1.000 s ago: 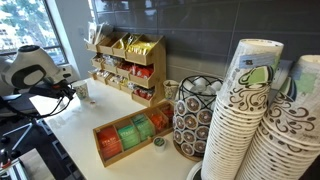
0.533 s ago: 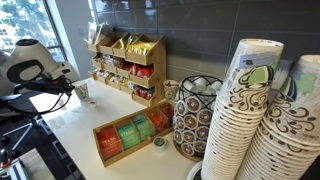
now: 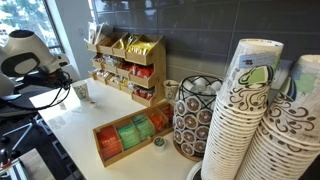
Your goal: Place the straw in the cup
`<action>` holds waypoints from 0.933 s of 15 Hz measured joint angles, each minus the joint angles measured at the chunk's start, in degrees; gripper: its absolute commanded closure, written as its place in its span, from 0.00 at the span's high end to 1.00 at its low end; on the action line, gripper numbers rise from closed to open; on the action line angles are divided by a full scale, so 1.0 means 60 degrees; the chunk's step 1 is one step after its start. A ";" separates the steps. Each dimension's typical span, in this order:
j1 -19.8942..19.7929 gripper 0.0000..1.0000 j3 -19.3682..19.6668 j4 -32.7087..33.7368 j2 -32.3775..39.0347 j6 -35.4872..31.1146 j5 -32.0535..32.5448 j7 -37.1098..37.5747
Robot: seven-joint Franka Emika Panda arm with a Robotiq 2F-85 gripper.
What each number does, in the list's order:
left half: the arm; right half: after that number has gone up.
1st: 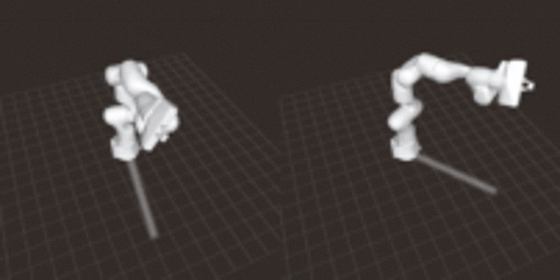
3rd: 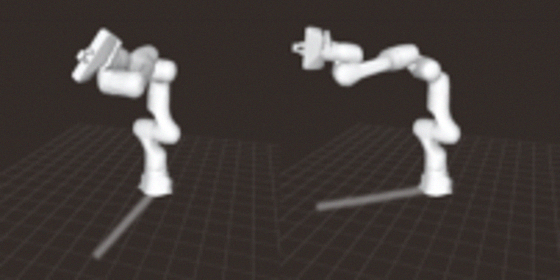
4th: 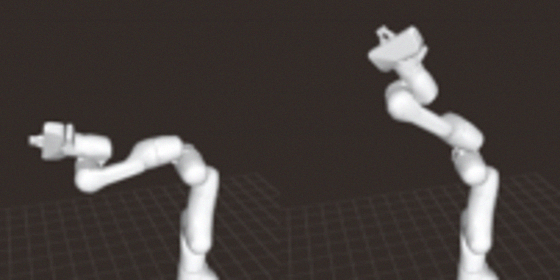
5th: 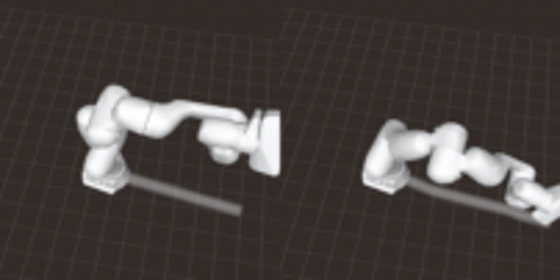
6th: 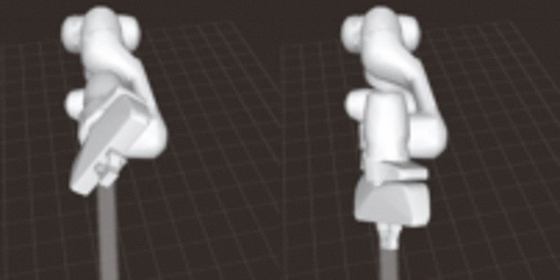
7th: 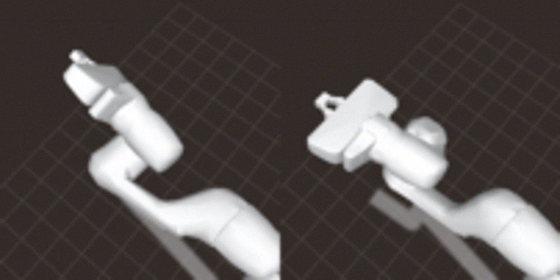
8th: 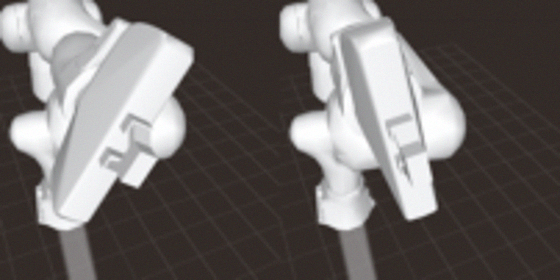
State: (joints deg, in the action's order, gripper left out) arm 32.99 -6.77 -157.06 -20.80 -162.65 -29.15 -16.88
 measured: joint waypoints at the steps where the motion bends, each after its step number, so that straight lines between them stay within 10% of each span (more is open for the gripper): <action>1: 0.0111 0.00 0.0112 0.0000 -0.0099 0.0002 0.0000 -0.0053; 14: 0.2079 0.00 0.1621 -0.0006 -0.0440 -0.1758 -0.0186 -0.1145</action>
State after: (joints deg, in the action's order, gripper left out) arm 45.46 2.96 -157.09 -23.44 -173.20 -30.26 -23.75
